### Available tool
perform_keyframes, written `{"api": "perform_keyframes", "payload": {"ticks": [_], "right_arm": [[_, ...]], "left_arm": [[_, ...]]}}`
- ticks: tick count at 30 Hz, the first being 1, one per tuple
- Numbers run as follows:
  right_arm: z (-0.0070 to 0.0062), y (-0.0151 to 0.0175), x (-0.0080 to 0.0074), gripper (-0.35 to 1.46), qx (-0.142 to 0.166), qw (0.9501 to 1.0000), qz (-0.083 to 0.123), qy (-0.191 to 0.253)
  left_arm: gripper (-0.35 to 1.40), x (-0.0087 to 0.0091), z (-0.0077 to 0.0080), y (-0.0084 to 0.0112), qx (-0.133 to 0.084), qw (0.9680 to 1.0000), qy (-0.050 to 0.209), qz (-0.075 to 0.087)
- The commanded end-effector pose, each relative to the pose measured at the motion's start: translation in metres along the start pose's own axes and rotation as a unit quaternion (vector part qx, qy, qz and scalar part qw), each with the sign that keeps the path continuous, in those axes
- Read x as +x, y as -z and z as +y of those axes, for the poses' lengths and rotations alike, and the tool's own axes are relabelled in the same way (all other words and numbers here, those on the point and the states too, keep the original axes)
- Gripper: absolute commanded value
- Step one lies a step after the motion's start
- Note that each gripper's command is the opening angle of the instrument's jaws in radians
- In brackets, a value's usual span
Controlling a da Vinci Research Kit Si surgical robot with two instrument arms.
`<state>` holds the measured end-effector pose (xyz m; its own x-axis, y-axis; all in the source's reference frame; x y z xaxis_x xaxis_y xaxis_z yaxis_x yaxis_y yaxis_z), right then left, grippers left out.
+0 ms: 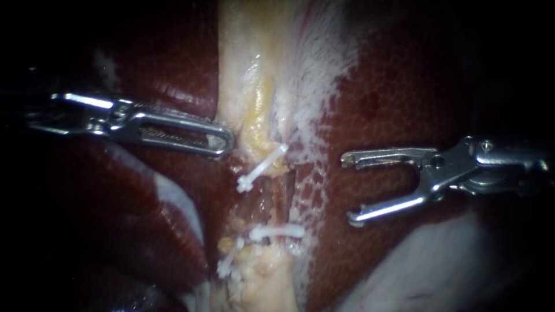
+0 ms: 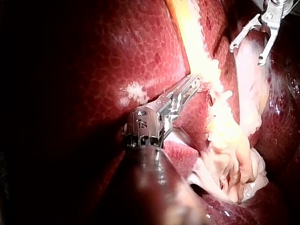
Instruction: Going back first clip right tube
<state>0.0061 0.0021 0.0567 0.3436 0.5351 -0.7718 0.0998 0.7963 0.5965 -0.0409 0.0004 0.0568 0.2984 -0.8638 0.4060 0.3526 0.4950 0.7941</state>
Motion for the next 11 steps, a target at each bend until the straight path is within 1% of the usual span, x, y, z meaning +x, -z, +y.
{"api": "perform_keyframes", "payload": {"ticks": [1,11], "right_arm": [[-0.0001,0.0,0.0,0.6,0.0,1.0,0.0,0.0],[-0.0001,0.0,0.0,0.6,0.0,1.0,0.0,0.0]], "left_arm": [[-0.28,-0.0001,0.0,0.0001,-0.001,1.0,0.0,0.0],[-0.28,-0.0001,0.0,0.0,0.001,1.0,0.0,0.001]]}}
